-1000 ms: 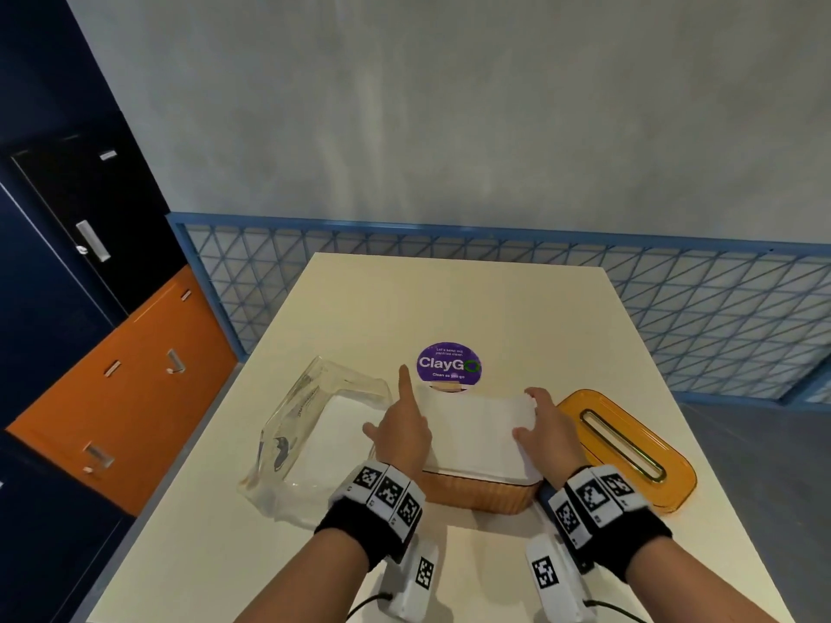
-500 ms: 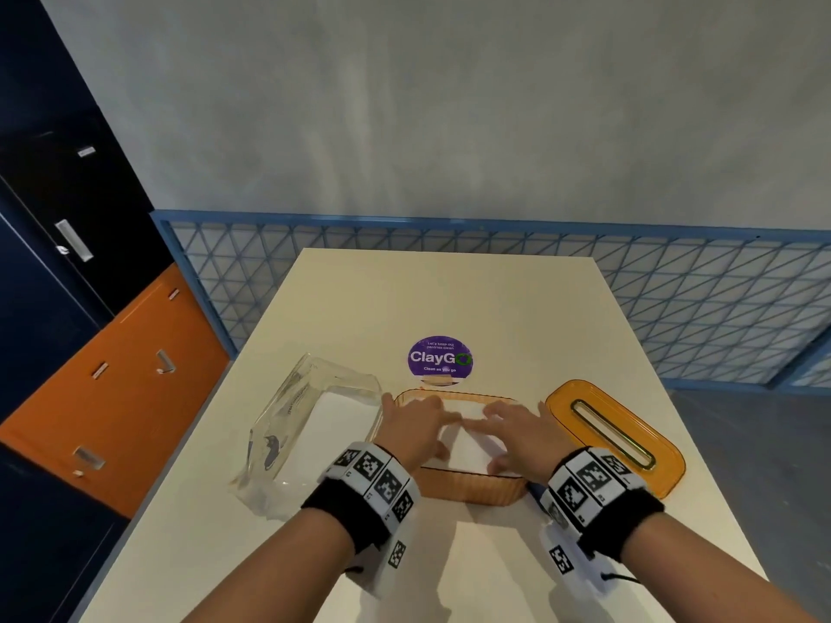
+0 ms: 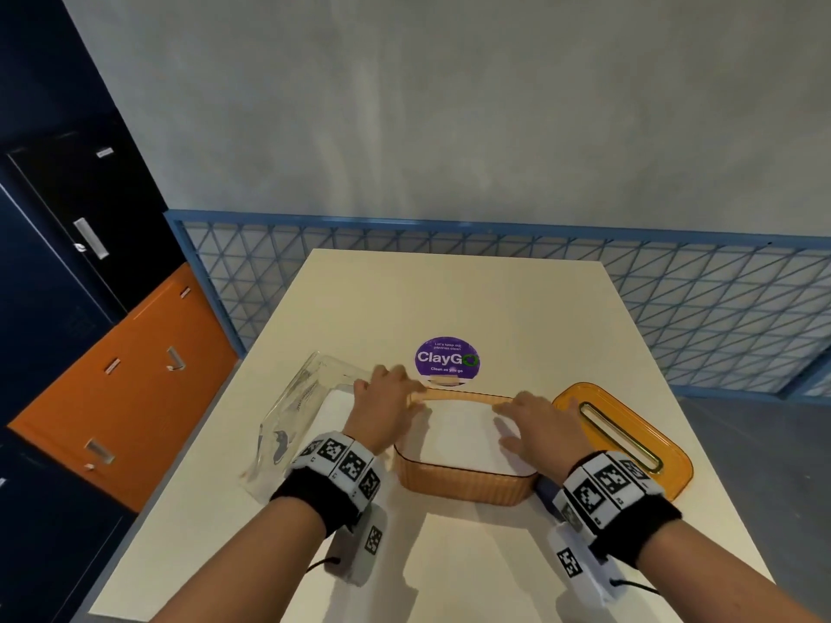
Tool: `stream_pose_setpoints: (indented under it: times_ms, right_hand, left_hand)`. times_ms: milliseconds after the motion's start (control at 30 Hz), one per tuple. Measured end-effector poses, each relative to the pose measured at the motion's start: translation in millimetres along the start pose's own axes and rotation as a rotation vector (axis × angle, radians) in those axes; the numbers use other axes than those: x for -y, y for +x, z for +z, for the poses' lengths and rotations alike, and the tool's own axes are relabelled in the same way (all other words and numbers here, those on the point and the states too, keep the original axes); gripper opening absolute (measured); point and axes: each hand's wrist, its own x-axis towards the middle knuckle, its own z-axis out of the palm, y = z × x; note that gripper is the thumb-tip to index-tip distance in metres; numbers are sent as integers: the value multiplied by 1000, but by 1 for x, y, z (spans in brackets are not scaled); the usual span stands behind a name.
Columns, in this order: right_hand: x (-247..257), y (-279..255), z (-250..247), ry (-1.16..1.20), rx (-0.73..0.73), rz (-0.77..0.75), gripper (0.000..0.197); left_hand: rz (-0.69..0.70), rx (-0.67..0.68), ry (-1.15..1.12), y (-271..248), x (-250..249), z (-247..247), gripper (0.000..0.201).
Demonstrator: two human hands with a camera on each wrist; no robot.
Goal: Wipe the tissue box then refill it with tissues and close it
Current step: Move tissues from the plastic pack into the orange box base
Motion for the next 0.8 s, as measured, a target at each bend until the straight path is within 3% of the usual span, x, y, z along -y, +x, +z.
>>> stream_pose_setpoints:
  times_ms: [67, 100, 233, 300, 800]
  right_hand:
    - [-6, 2, 4, 61, -121, 62, 42]
    - [-10, 3, 6, 126, -108, 92, 43]
    - [-20, 10, 10, 416, 127, 117, 53]
    - [-21, 11, 11, 461, 197, 128, 60]
    - [-19, 11, 16, 489, 184, 173, 63]
  left_hand:
    - [-183, -201, -121, 1, 20, 2, 29]
    - [-282, -191, -140, 1, 32, 7, 30]
    - [-585, 236, -31, -7, 63, 34, 45]
    - [-603, 320, 42, -13, 67, 48, 54]
    - [-625, 332, 193, -10, 53, 69, 59]
